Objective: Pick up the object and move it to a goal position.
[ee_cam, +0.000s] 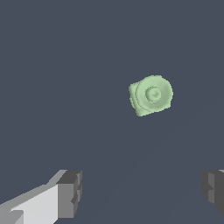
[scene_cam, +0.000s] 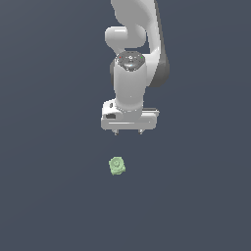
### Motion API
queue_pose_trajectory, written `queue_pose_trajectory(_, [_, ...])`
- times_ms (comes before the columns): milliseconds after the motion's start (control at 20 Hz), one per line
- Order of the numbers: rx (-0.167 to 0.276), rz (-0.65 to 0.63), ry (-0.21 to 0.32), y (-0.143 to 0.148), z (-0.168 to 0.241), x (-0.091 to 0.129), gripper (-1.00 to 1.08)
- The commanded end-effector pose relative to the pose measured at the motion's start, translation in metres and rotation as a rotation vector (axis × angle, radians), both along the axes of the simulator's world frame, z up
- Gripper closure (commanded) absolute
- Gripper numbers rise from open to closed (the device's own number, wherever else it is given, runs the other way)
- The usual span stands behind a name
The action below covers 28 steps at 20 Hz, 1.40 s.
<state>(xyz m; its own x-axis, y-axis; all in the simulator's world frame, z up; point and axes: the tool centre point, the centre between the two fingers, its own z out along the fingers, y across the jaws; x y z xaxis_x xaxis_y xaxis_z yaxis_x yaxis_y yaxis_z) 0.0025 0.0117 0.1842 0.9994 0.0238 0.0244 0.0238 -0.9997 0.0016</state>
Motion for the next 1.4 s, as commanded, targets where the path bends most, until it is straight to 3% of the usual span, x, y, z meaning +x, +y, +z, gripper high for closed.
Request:
queue_pose_trajectory(0, [-0.001, 0.005, 0.001, -0.001, -0.002, 0.002, -0.92])
queue_pose_trajectory(350, [-0.004, 0.06, 0.005, -0.009, -0.015, 0.018, -0.92])
queue_pose_trajectory(950, [-0.005, 0.237, 0.019, -0.037, -0.068, 0.066, -0.92])
queue_pose_trajectory(1350, [-0.003, 0.301, 0.024, -0.049, -0.091, 0.08, -0.92])
